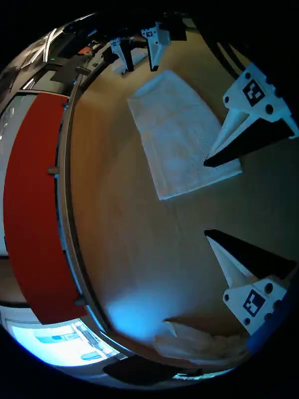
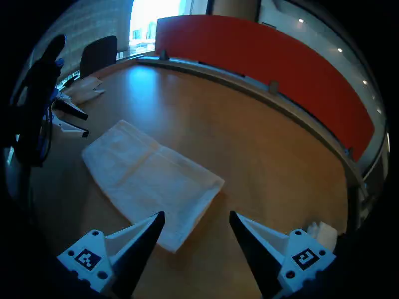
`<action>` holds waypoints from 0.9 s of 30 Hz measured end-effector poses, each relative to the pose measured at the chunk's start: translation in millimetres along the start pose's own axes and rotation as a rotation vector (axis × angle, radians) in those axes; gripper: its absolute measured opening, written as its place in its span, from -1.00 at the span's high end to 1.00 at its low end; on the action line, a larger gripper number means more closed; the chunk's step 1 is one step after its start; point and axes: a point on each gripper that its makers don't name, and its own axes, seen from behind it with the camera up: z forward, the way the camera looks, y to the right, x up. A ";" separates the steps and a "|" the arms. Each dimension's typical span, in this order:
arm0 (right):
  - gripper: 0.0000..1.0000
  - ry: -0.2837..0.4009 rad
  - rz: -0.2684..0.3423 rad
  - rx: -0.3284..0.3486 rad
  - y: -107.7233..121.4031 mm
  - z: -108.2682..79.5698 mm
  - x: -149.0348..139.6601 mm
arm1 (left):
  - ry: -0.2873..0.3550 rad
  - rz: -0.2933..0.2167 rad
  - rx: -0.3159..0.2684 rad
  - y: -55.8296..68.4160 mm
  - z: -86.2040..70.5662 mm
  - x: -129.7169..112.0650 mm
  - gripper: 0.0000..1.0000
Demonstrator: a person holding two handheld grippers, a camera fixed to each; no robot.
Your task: Fold towel
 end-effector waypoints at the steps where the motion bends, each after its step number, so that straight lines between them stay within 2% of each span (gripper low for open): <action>1: -1.00 0.000 0.000 -0.001 -0.4 -1.4 -1.1 | 0.000 -0.002 0.002 -0.4 -1.5 -1.5 -0.86; 14: -1.00 0.006 0.025 -0.002 -3.4 -9.1 -6.0 | 0.024 -0.036 0.038 -8.4 -16.9 -11.6 -0.86; 27: -1.00 0.030 0.097 -0.010 -6.9 -11.9 -2.9 | 0.061 -0.080 0.063 -16.0 -32.1 -17.7 -0.86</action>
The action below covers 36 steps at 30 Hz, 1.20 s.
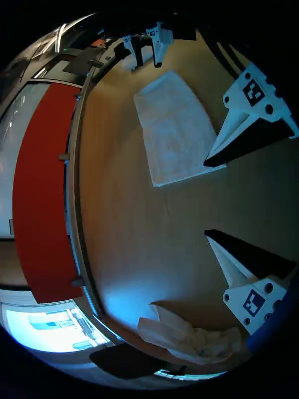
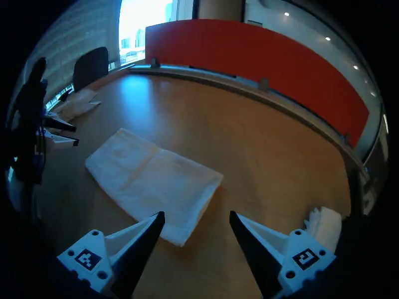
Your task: Fold towel
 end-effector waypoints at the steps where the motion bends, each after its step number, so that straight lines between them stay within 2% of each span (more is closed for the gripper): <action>1: -1.00 -0.001 0.000 0.001 -0.3 0.1 -0.4 | 0.004 -0.003 0.002 -0.8 -1.1 0.0 -0.86; 14: -1.00 -0.013 -0.020 0.017 -5.2 3.5 -4.0 | 0.049 -0.060 0.041 -10.7 -19.1 -6.5 -0.86; 21: -1.00 -0.031 -0.047 0.032 -7.4 4.3 -8.8 | 0.087 -0.093 0.051 -14.2 -28.3 -7.2 -0.86; 27: -1.00 -0.043 -0.067 0.048 -9.4 5.2 -9.4 | 0.129 -0.116 0.072 -22.4 -35.2 -2.9 -0.86; 36: -1.00 -0.087 -0.102 0.081 -13.2 6.1 -23.7 | 0.178 -0.120 0.105 -34.8 -43.0 4.1 -0.86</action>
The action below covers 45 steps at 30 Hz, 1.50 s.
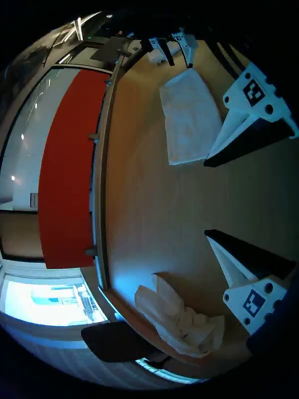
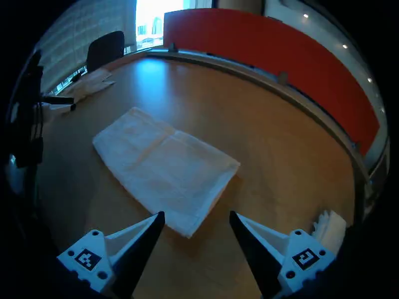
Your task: Fold towel
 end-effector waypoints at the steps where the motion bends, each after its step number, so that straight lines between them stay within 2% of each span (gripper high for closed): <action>1: -1.00 -0.006 -0.005 0.004 -0.6 0.4 -2.2 | 0.003 0.001 0.001 -0.3 -0.4 0.1 -0.86; 9: -0.97 -0.049 -0.037 0.042 -7.0 2.9 -17.9 | 0.008 0.003 0.006 -3.0 -4.0 -2.7 -0.86; 14: -0.87 -0.063 -0.054 0.061 -9.6 3.6 -21.7 | 0.002 0.008 0.007 -3.9 -6.1 -5.6 -0.86; 20: -0.59 -0.084 -0.065 0.092 -13.1 6.8 -26.4 | -0.001 0.007 0.005 -4.0 -8.2 -6.5 -0.86; 29: -0.30 -0.108 -0.062 0.117 -15.1 9.4 -29.1 | 0.001 0.010 0.007 -6.6 -9.2 -5.5 -0.86; 36: 0.10 -0.117 -0.044 0.135 -18.4 11.7 -30.4 | -0.001 0.010 0.011 -10.8 -9.6 -5.5 -0.86; 40: 0.17 -0.124 -0.048 0.140 -19.6 12.0 -32.6 | -0.001 0.011 0.013 -13.8 -10.2 -5.5 -0.86; 45: 0.35 -0.128 -0.056 0.139 -19.9 12.1 -33.9 | -0.003 0.012 0.019 -17.5 -10.6 -6.7 -0.86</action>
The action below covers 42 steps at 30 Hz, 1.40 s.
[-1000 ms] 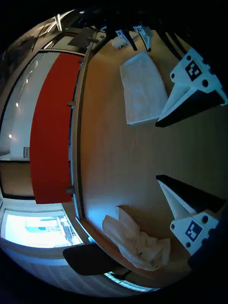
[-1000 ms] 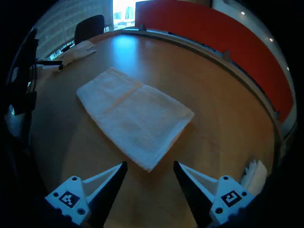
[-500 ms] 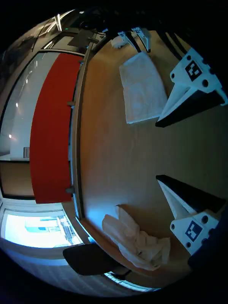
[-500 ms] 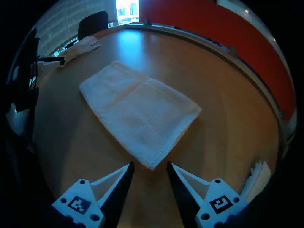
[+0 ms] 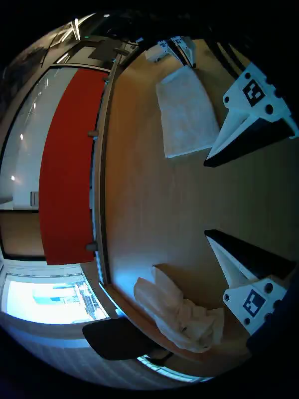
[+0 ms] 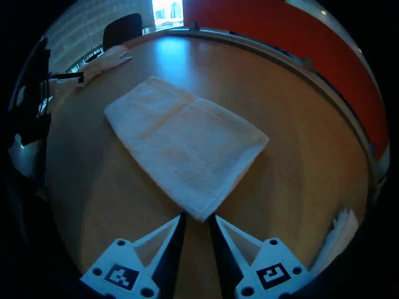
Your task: Fold towel
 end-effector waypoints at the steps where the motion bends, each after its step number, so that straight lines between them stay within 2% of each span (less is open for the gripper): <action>1: 0.39 0.001 0.000 0.000 0.2 -0.1 0.5 | -0.001 -0.001 0.000 -0.4 0.0 -0.3 -0.86; 15: 0.91 0.022 -0.022 -0.005 0.5 -1.5 4.9 | -0.007 -0.001 -0.002 -0.9 -0.2 -2.0 -0.86; 30: 0.90 0.077 -0.041 -0.037 3.0 -10.6 23.7 | -0.006 -0.007 -0.003 -2.9 -1.6 -1.0 -0.86; 42: 0.90 0.189 -0.095 -0.060 -1.6 -33.1 75.3 | 0.002 -0.013 0.007 -8.6 -4.7 2.4 -0.86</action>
